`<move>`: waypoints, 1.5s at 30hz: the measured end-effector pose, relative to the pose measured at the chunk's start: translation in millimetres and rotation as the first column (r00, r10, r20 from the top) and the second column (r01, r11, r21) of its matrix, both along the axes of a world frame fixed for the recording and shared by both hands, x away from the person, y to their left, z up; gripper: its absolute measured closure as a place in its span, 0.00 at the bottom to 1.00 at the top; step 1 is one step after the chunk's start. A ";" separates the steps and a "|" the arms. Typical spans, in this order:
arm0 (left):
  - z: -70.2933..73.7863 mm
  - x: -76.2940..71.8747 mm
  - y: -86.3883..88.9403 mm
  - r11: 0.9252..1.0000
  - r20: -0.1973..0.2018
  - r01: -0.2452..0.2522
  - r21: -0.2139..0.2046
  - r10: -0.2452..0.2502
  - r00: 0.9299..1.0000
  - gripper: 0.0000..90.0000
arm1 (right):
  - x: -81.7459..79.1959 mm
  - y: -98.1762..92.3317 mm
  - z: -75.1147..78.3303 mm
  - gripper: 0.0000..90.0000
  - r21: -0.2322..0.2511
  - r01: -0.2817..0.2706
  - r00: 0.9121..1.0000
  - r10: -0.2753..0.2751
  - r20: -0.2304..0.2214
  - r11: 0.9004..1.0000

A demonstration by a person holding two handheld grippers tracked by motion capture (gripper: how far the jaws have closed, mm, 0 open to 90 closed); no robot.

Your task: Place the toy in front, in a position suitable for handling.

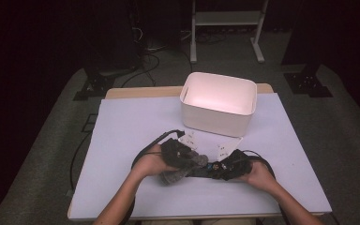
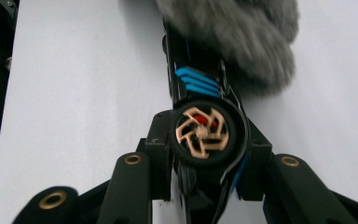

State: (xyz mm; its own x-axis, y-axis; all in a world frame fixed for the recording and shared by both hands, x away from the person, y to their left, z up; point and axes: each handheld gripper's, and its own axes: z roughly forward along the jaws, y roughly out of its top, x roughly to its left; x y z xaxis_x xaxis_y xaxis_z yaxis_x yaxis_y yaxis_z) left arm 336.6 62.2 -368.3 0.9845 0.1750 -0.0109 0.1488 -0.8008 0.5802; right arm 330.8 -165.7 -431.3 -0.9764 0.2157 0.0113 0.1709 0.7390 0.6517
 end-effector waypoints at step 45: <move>-10.3 1.4 53.1 0.991 -0.053 -0.111 -0.075 0.107 0.993 0.89 | 0.9 -5.5 -2.8 0.71 0.027 0.020 1.000 -0.020 -0.004 0.999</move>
State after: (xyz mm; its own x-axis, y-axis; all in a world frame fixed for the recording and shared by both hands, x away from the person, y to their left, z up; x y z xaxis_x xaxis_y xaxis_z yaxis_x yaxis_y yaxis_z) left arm 338.0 115.3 -378.7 0.9575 0.2782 -0.0763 0.2625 -0.7308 0.6302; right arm 331.7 -171.3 -434.0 -0.9718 0.2347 0.0212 0.1879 0.7173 0.6709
